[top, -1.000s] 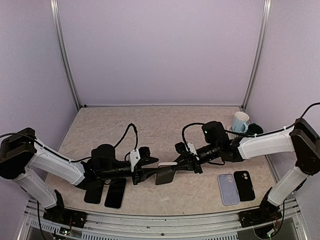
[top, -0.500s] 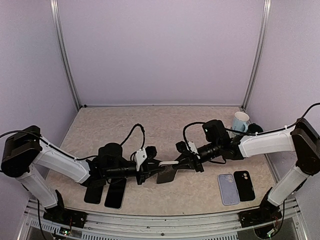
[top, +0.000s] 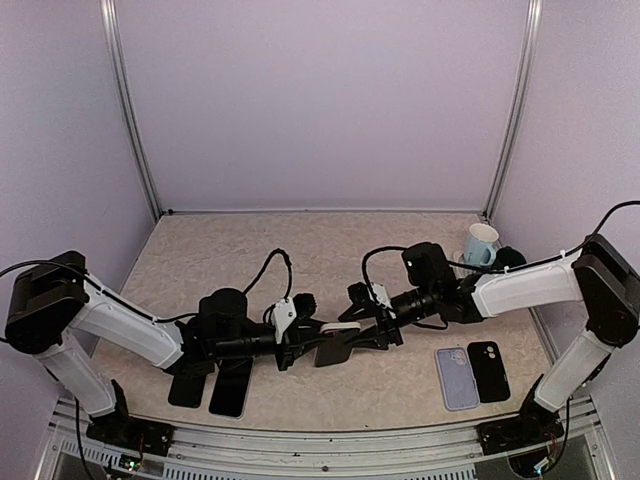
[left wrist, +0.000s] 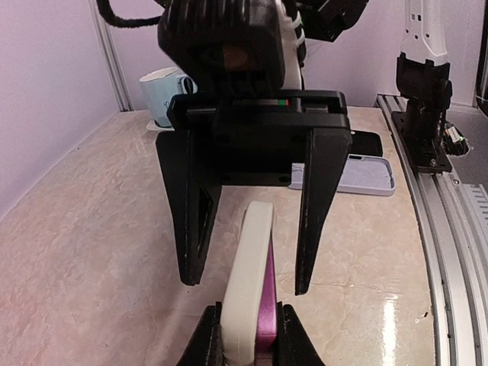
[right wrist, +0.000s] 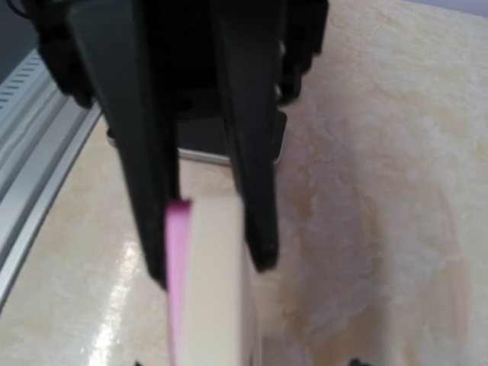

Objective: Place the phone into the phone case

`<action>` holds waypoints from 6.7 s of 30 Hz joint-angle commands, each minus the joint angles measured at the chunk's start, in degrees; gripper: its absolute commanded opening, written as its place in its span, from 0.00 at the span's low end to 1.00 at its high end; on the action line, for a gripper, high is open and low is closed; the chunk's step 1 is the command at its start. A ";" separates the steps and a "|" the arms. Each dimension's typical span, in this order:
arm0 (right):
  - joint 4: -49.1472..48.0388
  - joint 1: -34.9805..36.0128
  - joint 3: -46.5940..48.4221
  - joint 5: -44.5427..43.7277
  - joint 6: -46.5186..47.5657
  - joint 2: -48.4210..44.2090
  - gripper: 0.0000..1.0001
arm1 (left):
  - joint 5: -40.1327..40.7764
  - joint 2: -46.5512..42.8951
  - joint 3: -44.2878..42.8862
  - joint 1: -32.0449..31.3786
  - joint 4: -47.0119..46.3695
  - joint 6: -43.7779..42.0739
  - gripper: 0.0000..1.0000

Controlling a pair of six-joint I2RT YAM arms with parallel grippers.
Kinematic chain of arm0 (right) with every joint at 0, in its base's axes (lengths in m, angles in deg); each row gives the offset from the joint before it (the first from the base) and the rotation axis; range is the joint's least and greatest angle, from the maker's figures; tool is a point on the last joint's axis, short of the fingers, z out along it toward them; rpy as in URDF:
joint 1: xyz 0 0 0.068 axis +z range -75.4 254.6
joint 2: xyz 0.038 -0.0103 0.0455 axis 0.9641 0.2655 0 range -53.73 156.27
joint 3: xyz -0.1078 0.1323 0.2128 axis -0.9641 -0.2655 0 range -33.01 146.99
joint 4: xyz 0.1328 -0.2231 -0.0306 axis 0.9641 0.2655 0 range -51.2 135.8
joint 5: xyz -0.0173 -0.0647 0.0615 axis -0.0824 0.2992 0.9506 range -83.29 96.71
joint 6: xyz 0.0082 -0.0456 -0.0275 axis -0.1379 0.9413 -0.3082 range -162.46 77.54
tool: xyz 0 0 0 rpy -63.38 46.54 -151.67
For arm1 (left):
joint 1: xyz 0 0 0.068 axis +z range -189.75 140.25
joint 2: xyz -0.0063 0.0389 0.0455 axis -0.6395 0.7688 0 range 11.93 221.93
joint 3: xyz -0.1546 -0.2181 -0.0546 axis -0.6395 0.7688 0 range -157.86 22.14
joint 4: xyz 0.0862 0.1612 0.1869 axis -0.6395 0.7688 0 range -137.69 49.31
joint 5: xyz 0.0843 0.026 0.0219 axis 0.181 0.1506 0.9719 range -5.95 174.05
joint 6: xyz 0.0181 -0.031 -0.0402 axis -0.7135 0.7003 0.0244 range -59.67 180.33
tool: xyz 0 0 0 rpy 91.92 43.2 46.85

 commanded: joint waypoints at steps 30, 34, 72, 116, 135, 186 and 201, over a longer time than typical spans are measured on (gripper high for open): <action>-4.96 0.27 -1.09 9.56 -4.56 -13.37 0.00 | -2.40 -12.47 0.95 -0.74 6.48 0.47 0.86; -4.41 0.31 -0.27 10.80 -4.79 -18.04 0.00 | 2.39 -15.06 -0.64 -3.30 9.60 -0.86 0.61; -1.84 0.60 1.85 10.87 -4.20 -25.23 0.00 | 14.08 -12.59 -10.53 -12.33 15.34 -8.29 0.77; 3.26 1.40 3.74 8.96 -1.76 -24.85 0.00 | 13.83 -15.93 -6.77 -12.34 13.66 -7.58 0.18; 2.25 1.48 4.71 10.45 -4.18 -23.98 0.04 | 12.59 -8.97 -9.84 -11.36 9.84 -4.26 0.00; 28.03 -22.84 26.66 -4.06 -43.82 18.75 0.00 | 45.32 -16.99 -7.01 -3.58 25.55 17.55 0.93; 22.88 -26.15 22.45 1.91 -41.06 16.91 0.00 | 39.64 -16.42 -5.67 -2.01 23.90 16.55 0.93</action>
